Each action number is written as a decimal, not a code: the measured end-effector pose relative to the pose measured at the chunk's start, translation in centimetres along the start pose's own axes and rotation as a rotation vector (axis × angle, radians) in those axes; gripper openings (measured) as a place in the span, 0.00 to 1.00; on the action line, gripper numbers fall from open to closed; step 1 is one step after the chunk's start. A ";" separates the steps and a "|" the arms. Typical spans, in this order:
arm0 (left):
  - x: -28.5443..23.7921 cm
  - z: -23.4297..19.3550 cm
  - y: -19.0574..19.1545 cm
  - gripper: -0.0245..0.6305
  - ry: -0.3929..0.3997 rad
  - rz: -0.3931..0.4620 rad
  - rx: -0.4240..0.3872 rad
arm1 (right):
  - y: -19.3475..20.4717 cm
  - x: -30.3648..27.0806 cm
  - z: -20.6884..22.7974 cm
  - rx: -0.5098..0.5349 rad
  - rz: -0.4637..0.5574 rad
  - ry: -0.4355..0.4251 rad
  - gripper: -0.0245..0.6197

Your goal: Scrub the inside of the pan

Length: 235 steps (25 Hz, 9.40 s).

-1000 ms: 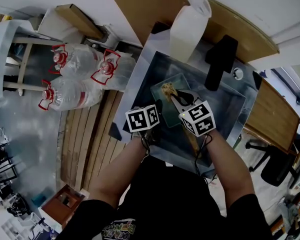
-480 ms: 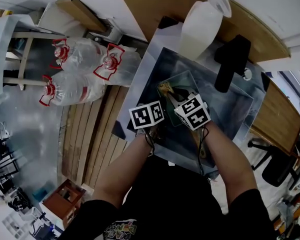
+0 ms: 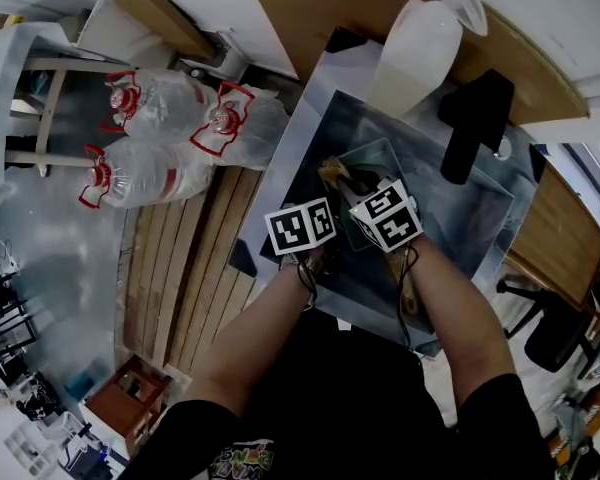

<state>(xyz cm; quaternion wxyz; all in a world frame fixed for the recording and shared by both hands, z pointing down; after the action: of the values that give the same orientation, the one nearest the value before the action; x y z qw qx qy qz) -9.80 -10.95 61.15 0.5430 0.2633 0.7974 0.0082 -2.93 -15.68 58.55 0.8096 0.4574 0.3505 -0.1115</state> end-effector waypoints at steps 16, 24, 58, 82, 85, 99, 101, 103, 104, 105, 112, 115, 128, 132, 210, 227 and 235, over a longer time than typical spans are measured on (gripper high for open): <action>0.1 0.0 0.1 0.13 0.009 -0.001 0.020 | 0.7 2.4 3.0 -0.089 -0.011 0.223 0.16; 0.1 0.0 0.0 0.13 0.009 0.000 0.022 | 1.5 4.4 5.6 -0.156 -0.036 0.410 0.16; 0.2 -0.2 -0.1 0.13 0.010 0.003 0.025 | 4.3 6.7 4.8 -0.235 -0.050 0.388 0.16; 0.2 -0.2 0.0 0.13 0.014 0.002 0.035 | 9.4 10.1 2.2 -0.312 -0.090 0.370 0.16; 0.2 -0.1 -0.1 0.13 0.017 0.002 0.036 | 9.2 10.3 2.0 -0.291 -0.095 0.357 0.16; 0.0 -0.1 0.0 0.13 0.016 0.000 0.035 | 8.2 9.9 -2.2 0.559 -0.346 0.203 0.15; 0.1 -0.1 0.0 0.13 0.017 0.000 0.036 | 8.5 9.7 -2.9 0.719 -0.417 0.158 0.15; 0.1 -0.1 0.0 0.13 0.019 0.000 0.039 | 8.9 9.6 -3.4 0.832 -0.473 0.119 0.14; 0.1 -0.1 0.0 0.13 0.019 -0.001 0.041 | 9.0 9.6 -3.5 0.872 -0.495 0.104 0.14; 0.1 -0.1 0.0 0.13 0.019 -0.001 0.042 | 9.2 9.5 -3.7 0.901 -0.514 0.090 0.14; 0.0 -0.2 0.0 0.13 0.021 -0.002 0.047 | 9.7 8.6 -5.0 0.926 -0.589 -0.034 0.13; -0.1 -0.2 0.0 0.13 0.023 -0.002 0.049 | 9.8 8.0 -6.2 0.941 -0.593 -0.086 0.13; -0.1 -0.2 0.0 0.13 0.031 -0.007 0.060 | 9.5 6.0 -8.5 0.941 -0.569 -0.130 0.12; -0.1 -0.2 0.1 0.13 0.031 -0.006 0.059 | 9.4 5.9 -8.2 0.918 -0.556 -0.114 0.12; -0.5 -0.1 0.1 0.14 0.025 -0.004 0.046 | 10.3 6.6 -6.2 1.120 -0.607 -0.162 0.11; -0.6 0.0 0.2 0.14 0.014 -0.005 0.031 | 5.9 6.1 -2.2 1.070 -0.401 0.131 0.12; -0.6 -0.1 0.2 0.14 0.019 -0.010 0.048 | 2.5 3.7 1.1 1.124 -0.381 0.211 0.12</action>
<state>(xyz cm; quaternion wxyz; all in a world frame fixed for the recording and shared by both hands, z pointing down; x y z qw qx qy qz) -9.67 -11.03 61.75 0.5288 0.2723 0.8039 -0.0111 1.52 -14.71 58.13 0.3703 0.7531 0.3920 -0.3770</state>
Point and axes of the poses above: the fingertips, and each gripper's own axes: x backward along the fingers, z to its right, y out of its underside, the point moved 5 cm from there along x, backward along the fingers, and after that the axes turned 6 degrees about -y, right-handed, at the moved point
